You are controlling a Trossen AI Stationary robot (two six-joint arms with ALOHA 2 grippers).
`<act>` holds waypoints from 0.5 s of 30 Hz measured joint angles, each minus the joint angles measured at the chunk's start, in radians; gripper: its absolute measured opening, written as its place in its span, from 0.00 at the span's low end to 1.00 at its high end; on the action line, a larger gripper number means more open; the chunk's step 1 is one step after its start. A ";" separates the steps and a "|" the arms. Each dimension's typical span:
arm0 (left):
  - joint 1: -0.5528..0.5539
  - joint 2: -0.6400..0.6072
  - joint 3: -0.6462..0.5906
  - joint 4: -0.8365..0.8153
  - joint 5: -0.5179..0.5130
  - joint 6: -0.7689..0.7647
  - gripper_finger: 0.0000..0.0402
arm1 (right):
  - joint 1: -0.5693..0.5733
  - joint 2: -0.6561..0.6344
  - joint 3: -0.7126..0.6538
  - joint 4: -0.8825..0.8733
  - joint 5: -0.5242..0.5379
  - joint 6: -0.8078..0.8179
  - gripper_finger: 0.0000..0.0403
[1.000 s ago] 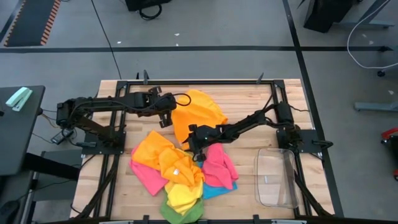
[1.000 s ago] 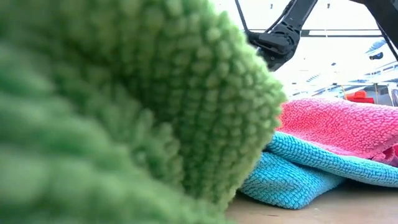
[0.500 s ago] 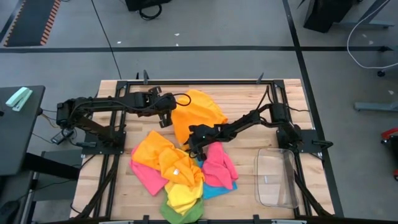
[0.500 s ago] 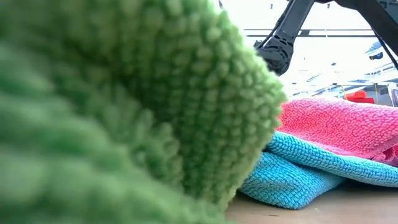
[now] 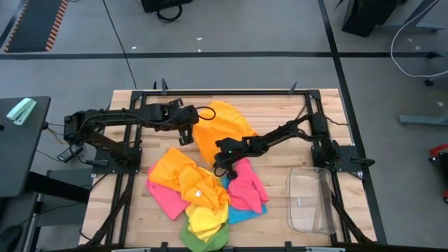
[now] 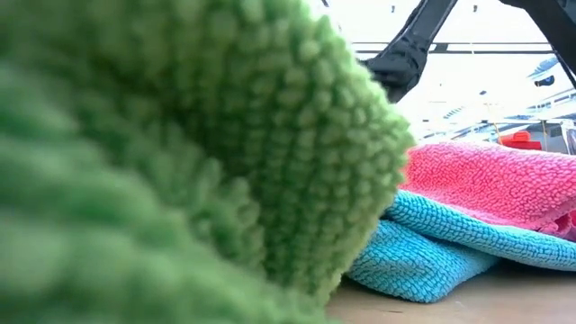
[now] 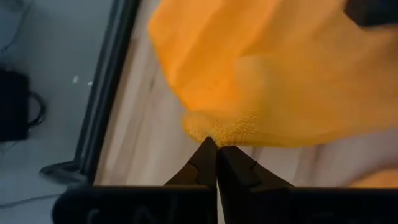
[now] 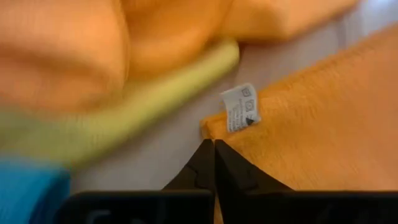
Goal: Fold microfiber towels
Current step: Fold the orange towel
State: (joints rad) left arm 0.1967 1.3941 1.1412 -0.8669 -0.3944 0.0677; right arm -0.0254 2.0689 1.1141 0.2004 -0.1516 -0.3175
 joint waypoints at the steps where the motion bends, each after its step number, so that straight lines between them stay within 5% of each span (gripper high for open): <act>1: 0.000 0.000 0.000 0.002 0.018 0.015 0.03 | 0.000 -0.022 -0.002 -0.036 0.023 -0.016 0.01; 8: -0.024 0.000 0.000 0.035 0.080 0.074 0.09 | -0.002 -0.166 0.000 -0.201 0.104 -0.065 0.01; 15: -0.063 0.000 0.000 0.032 0.081 0.134 0.02 | 0.001 -0.271 0.002 -0.299 0.073 -0.018 0.01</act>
State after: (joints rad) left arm 0.1340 1.3941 1.1412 -0.8352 -0.3130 0.2015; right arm -0.0239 1.7975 1.1161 -0.0990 -0.0783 -0.3357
